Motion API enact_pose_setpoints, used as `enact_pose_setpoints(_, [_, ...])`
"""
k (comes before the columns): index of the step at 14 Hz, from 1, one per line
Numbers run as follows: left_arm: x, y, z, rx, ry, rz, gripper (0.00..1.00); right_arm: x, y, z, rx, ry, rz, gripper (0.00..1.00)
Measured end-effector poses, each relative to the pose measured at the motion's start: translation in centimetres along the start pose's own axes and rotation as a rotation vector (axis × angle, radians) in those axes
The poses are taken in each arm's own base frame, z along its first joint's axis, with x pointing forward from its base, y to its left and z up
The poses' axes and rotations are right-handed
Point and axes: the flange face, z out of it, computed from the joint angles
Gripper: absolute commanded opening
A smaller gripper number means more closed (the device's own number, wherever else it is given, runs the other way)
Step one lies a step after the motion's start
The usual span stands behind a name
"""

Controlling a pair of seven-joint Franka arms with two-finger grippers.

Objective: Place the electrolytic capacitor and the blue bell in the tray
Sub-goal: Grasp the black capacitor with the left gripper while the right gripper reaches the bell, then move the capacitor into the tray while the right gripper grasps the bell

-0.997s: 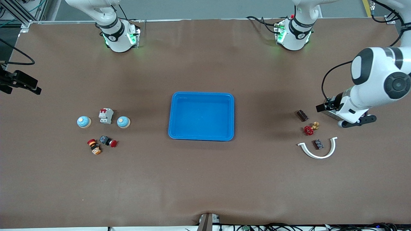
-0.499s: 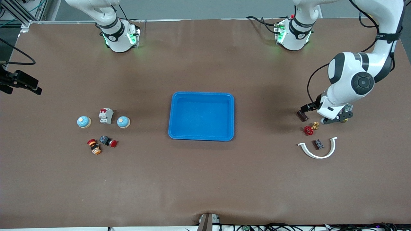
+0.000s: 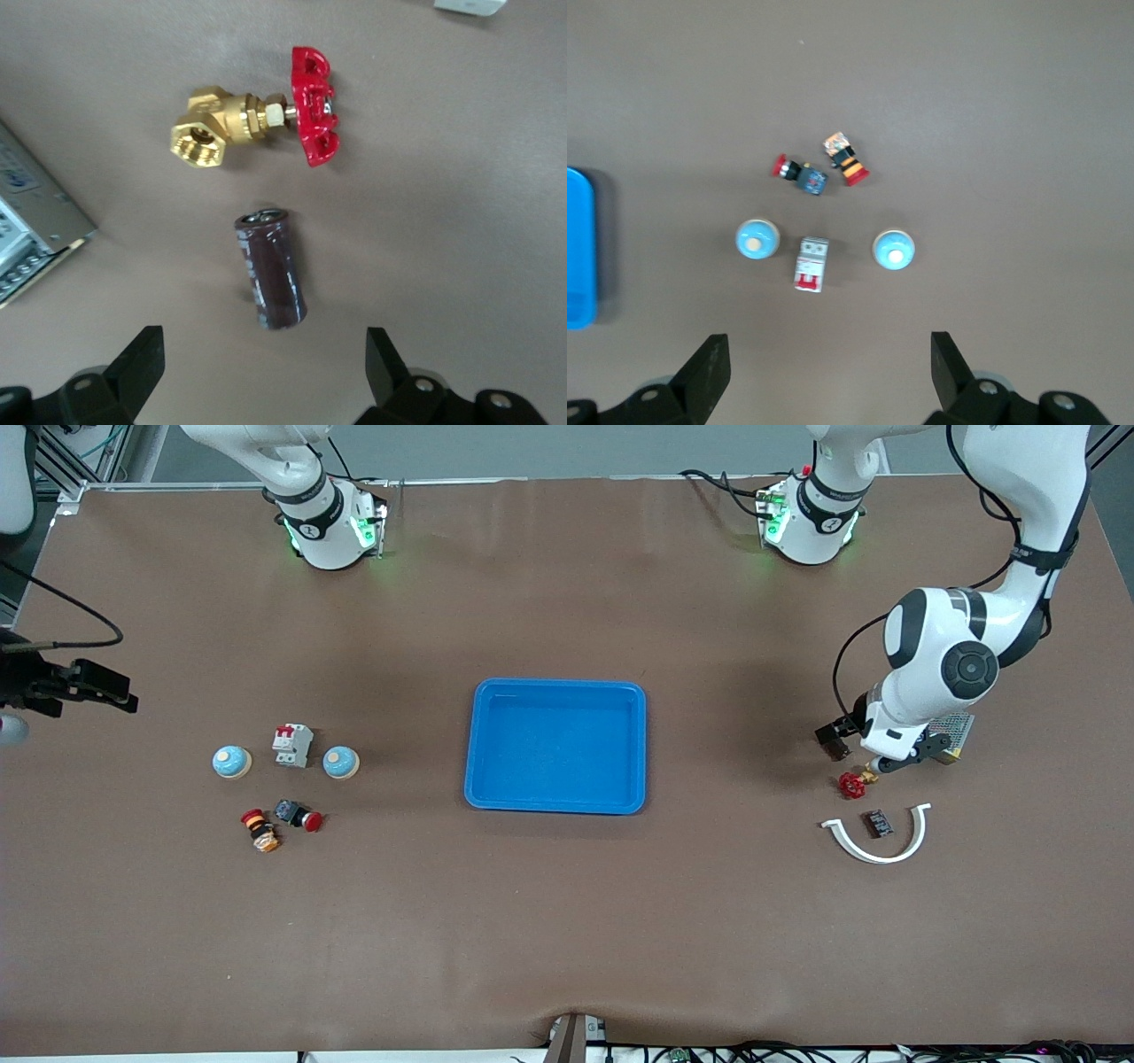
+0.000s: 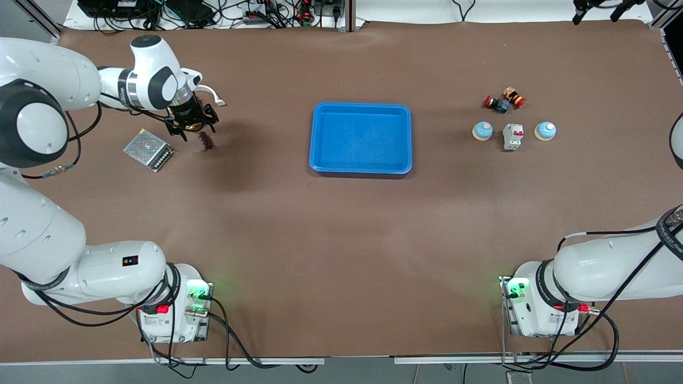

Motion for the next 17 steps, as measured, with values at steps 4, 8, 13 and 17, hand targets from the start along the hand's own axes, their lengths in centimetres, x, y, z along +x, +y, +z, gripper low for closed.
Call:
enact_pose_setpoints(4, [0.3,0.2,2.6,-0.016,-0.004,-0.044,0.81,-1.4,6.1,6.8,0.019,-0.037,-0.058,1.0])
enact_pose_setpoints(8, [0.5,0.4,4.1,-0.031,0.002,-0.07,0.55,-2.3,6.0,12.6,0.033,-0.07,-0.069,1.0])
enact_pose_setpoints(13, [1.1,0.8,4.3,-0.044,0.016,-0.07,0.0,-3.7,6.5,19.5,0.022,-0.038,-0.149,1.0])
enact_pose_setpoints(17, [1.7,2.0,3.0,-0.036,0.01,-0.083,0.0,-4.6,8.2,24.6,-0.003,0.006,-0.191,1.0])
